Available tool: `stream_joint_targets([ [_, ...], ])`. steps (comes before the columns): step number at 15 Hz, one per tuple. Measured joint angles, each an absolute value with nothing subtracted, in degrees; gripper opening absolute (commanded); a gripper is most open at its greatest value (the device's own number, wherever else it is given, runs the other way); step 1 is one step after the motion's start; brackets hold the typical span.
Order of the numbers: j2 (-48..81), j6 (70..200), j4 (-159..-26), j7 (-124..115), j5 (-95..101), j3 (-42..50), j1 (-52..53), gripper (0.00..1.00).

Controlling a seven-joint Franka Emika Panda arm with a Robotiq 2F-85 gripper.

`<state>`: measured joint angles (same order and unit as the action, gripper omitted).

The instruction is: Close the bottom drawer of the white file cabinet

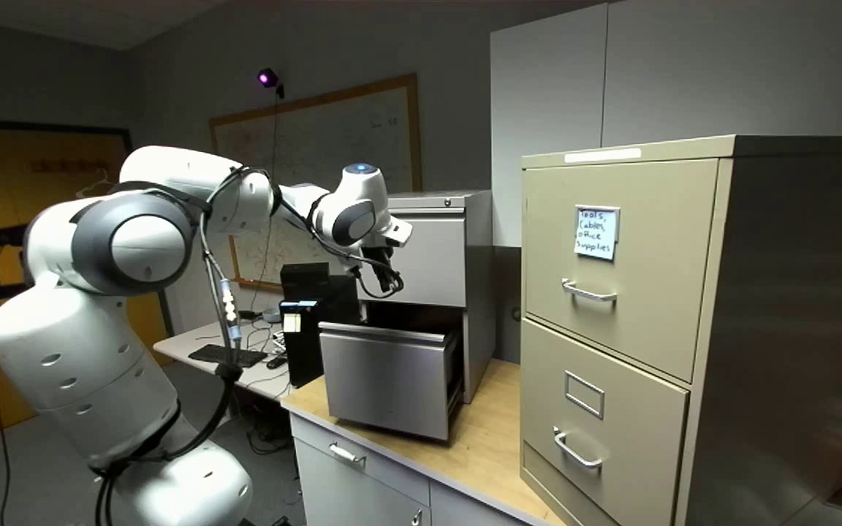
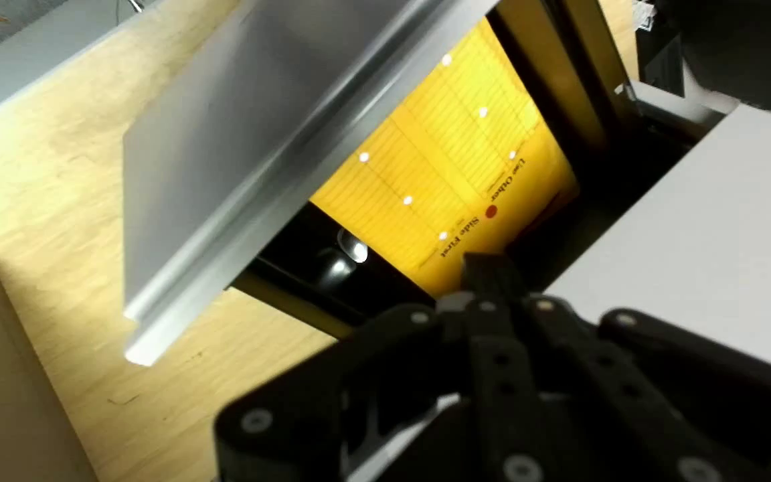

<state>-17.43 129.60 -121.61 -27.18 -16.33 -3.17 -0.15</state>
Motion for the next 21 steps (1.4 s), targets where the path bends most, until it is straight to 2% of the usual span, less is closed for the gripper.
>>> stream_joint_targets([
  [13, -23.2, 135.9, -143.9, -27.1, -24.4, 3.0, -5.5, 0.00],
  [21, -19.2, 136.4, -143.3, -26.9, -26.8, 1.8, -3.1, 0.00],
])
